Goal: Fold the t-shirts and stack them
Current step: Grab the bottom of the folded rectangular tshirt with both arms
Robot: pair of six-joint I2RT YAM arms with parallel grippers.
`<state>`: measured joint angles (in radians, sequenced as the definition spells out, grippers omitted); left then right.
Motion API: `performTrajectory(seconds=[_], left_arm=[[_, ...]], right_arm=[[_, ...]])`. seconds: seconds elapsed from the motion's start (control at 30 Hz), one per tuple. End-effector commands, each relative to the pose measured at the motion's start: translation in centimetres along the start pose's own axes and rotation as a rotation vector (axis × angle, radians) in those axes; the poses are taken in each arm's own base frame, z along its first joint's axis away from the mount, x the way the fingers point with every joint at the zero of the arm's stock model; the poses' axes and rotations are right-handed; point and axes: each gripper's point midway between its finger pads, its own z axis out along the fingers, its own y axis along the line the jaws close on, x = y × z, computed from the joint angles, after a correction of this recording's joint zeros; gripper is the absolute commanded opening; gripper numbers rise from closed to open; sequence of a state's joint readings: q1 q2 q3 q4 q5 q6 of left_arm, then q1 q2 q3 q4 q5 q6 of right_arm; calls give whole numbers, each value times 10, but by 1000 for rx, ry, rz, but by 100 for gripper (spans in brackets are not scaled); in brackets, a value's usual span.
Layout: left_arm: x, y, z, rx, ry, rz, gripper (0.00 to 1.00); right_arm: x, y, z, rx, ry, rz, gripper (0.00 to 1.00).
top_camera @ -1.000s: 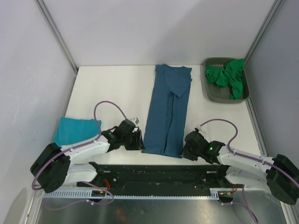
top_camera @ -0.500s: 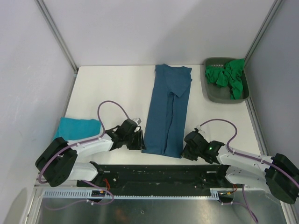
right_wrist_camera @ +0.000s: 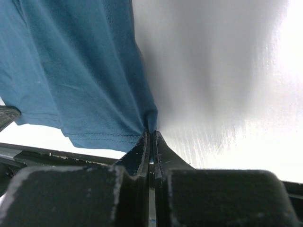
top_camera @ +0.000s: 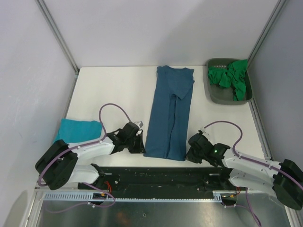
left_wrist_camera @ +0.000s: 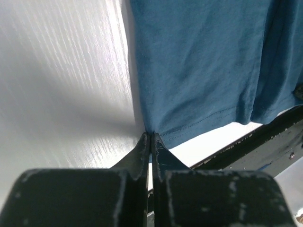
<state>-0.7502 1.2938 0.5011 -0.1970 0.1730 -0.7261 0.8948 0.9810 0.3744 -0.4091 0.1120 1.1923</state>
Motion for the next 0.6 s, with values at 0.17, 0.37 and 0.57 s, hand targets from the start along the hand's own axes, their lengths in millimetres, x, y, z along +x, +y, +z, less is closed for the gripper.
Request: performTrajectory(seconds=[0.17,0.37,0.57], left_arm=[[31,-20,-23,100,27,-12,0],[17,-40,-48,167,-59,-22,0],[-41,-67,-61,169,-172,-12,0]], right_arm=[[4,0,-35,-39,-4,-8,0],[-14,16,-70,-69,-90,-37,0],[-70,54,-84,-30,-220,-136,0]])
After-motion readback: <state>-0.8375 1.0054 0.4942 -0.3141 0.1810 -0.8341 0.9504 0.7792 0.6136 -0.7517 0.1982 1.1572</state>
